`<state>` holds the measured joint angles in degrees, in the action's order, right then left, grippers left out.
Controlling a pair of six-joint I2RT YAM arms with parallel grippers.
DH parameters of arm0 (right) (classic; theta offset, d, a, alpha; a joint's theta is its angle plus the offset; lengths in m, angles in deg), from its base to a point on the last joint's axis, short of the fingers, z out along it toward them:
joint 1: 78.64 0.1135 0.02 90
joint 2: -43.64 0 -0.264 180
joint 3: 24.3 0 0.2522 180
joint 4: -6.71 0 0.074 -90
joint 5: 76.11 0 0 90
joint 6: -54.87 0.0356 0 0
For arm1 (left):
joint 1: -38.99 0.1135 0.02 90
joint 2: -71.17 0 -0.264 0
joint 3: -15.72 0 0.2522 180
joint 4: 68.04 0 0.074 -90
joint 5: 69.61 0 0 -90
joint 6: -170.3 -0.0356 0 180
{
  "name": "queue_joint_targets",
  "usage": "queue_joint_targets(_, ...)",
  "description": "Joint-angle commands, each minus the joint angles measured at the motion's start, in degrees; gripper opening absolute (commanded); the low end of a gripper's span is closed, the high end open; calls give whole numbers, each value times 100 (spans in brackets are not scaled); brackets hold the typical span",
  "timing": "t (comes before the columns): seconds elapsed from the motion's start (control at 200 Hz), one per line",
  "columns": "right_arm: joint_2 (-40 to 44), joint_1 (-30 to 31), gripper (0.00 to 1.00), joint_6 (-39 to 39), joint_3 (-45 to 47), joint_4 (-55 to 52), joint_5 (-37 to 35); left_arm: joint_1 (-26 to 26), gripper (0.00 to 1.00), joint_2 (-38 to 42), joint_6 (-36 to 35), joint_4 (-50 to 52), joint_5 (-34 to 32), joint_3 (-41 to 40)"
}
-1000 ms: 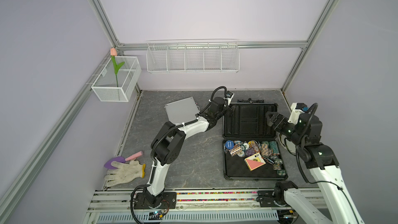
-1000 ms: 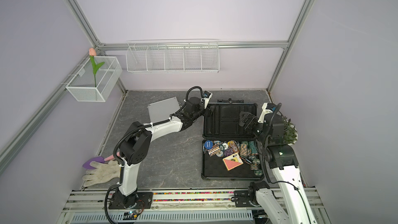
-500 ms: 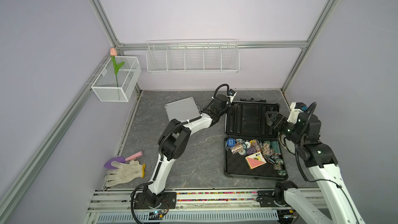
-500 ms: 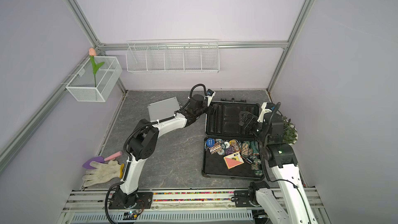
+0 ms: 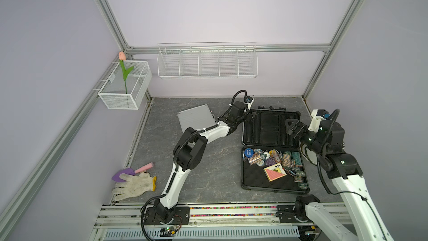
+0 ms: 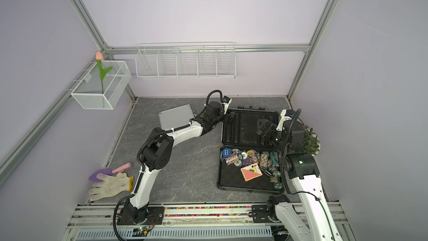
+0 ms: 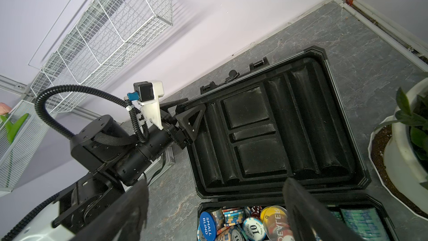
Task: Open the poker set cases
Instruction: Open the case lid on the poker set case.
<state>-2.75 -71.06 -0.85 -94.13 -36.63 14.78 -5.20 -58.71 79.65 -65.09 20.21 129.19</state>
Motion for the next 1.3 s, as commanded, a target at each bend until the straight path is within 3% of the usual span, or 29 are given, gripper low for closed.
queue_joint_targets(0.0,75,59,92,47,-141,19,34,278,79,76,398,-657,-735,21)
queue_joint_targets(0.465,422,196,92,137,-246,-263,-97,314,89,632,447,-922,-733,-564)
queue_joint_targets(0.615,472,275,92,173,-250,-301,-108,318,100,912,525,-996,-408,-785)
queue_joint_targets(0.91,607,381,91,349,-315,-430,-151,331,100,1399,608,-991,0,-1105)
queue_joint_targets(1.18,662,941,89,531,-246,-615,-246,340,100,2292,540,-1036,-125,-1847)
queue_joint_targets(1.295,401,1488,89,492,-255,-498,-555,355,99,2775,535,-323,-437,-1952)
